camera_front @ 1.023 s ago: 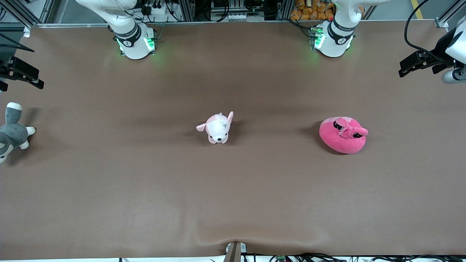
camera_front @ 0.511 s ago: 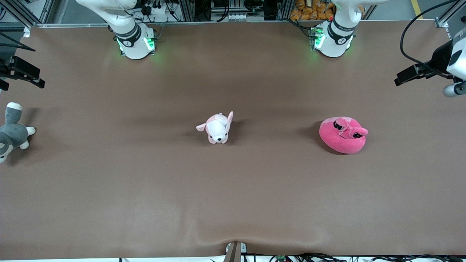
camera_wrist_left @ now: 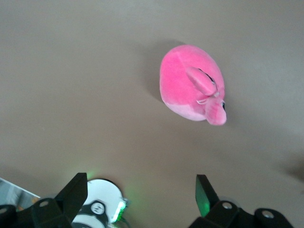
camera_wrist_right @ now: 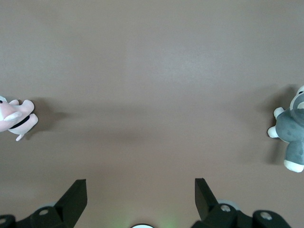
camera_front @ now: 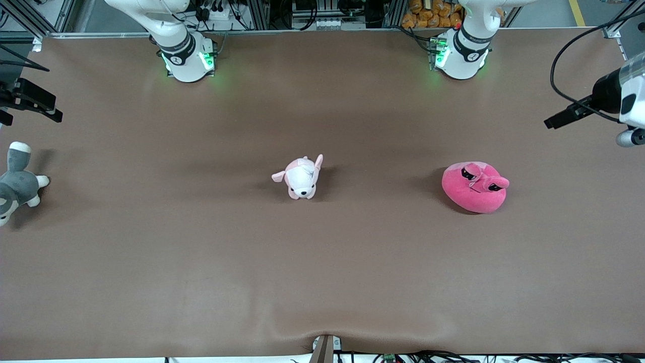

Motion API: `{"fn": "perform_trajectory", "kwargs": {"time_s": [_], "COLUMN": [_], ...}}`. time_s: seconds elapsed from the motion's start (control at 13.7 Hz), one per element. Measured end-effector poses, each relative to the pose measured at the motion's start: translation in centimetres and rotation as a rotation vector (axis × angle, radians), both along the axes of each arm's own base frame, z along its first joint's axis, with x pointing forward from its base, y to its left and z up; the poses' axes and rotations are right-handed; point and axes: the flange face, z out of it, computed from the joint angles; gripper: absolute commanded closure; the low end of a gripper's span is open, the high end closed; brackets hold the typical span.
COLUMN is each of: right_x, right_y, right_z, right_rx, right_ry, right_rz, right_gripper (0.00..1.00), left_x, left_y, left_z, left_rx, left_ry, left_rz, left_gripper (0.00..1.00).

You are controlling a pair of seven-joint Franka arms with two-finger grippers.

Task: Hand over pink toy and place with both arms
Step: 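Lower the left gripper onto the pink plush toy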

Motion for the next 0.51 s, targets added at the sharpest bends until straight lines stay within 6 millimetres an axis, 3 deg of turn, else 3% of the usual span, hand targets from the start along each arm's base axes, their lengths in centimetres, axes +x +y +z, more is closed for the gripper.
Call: {"fn": "perform_trajectory", "kwargs": {"time_s": [0.29, 0.51], "right_x": [0.0, 0.0], "right_y": [0.0, -0.3], "right_z": [0.0, -0.1], "right_rx": [0.0, 0.0], "right_ry": [0.001, 0.001], "right_rz": [0.0, -0.006], "right_gripper": [0.0, 0.0], "left_x": [0.5, 0.7], "left_y": [-0.6, -3.0], "left_z": [-4.3, -6.1], "left_rx": [0.012, -0.001], "left_ry": [-0.024, -0.04], "left_rz": [0.246, 0.434], "left_gripper": [0.0, 0.0]}}
